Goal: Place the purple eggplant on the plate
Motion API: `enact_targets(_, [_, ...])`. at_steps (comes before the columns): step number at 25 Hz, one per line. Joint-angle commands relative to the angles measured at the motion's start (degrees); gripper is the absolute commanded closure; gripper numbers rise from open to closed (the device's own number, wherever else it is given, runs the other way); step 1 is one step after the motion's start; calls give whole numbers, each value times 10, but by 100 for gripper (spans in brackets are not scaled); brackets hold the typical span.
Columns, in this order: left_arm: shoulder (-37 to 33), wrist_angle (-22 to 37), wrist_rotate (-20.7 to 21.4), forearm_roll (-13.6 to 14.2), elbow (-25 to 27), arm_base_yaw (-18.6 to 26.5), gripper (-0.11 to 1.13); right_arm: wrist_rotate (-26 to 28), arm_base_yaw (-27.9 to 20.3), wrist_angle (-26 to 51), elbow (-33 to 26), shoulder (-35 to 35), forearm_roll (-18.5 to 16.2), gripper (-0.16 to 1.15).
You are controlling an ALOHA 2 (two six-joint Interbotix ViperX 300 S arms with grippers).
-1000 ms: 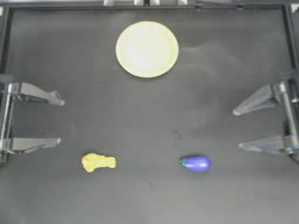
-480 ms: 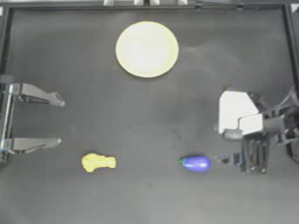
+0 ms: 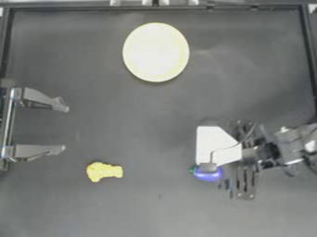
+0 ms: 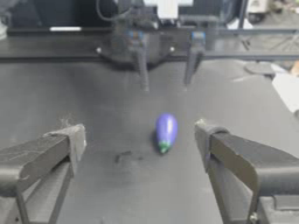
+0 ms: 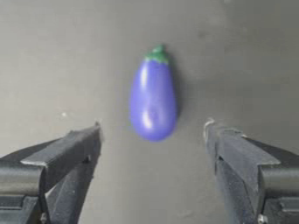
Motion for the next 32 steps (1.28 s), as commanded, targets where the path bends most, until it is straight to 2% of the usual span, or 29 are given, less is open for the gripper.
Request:
enact_targets(1, [10, -3, -1, -1, -5, 1, -1, 9, 4, -6, -15, 22, -4, 0])
enact_targets(16, [11, -2, -2, -3, -3, 1, -1, 18, 8, -36, -15, 108, -13, 0])
enact_targets(23, [11, -2, -2, -3, -3, 1, -1, 18, 8, -58, -15, 121, -13, 2])
enact_targets(26, [11, -2, -2, -4, -3, 1, -1, 18, 8, -57, -15, 127, -13, 17])
enact_targets(30, [11, -2, -2, -4, -2, 1, -1, 17, 8, -56, -11, 128, -11, 57])
enact_targets(32, [11, -2, -2, -4, -1, 1, -1, 16, 8, -55, -12, 128, -11, 71])
